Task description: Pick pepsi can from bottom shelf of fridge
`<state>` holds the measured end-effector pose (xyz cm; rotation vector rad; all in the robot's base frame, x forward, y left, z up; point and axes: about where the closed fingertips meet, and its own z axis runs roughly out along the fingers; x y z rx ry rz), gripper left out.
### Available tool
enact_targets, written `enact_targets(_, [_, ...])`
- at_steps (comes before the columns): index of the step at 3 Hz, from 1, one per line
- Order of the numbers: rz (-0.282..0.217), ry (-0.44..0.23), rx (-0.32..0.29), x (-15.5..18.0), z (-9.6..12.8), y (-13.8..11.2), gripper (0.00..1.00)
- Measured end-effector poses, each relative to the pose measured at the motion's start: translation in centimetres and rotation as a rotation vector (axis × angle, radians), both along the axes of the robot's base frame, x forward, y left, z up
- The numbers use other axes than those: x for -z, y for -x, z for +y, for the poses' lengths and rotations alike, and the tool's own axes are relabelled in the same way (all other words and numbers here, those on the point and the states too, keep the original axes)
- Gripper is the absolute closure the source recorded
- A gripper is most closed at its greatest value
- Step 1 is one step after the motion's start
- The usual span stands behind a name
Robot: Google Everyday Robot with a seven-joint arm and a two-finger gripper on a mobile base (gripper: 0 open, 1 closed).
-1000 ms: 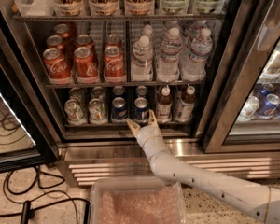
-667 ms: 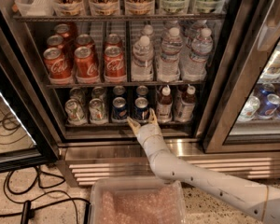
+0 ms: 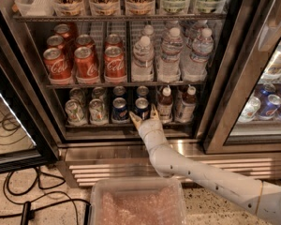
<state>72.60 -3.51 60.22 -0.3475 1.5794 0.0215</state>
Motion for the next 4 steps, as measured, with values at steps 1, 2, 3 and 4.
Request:
enact_targets(1, [-0.003,0.001,0.000,-0.09,0.09,-0.42,0.39])
enact_targets(2, [-0.002,-0.001,-0.001,-0.08,0.10,-0.50,0.58])
enact_targets(3, [0.008,-0.013,-0.007,0.07,0.10,-0.66,0.81])
enact_targets(4, [0.007,-0.013,-0.007,0.06,0.11,-0.66,1.00])
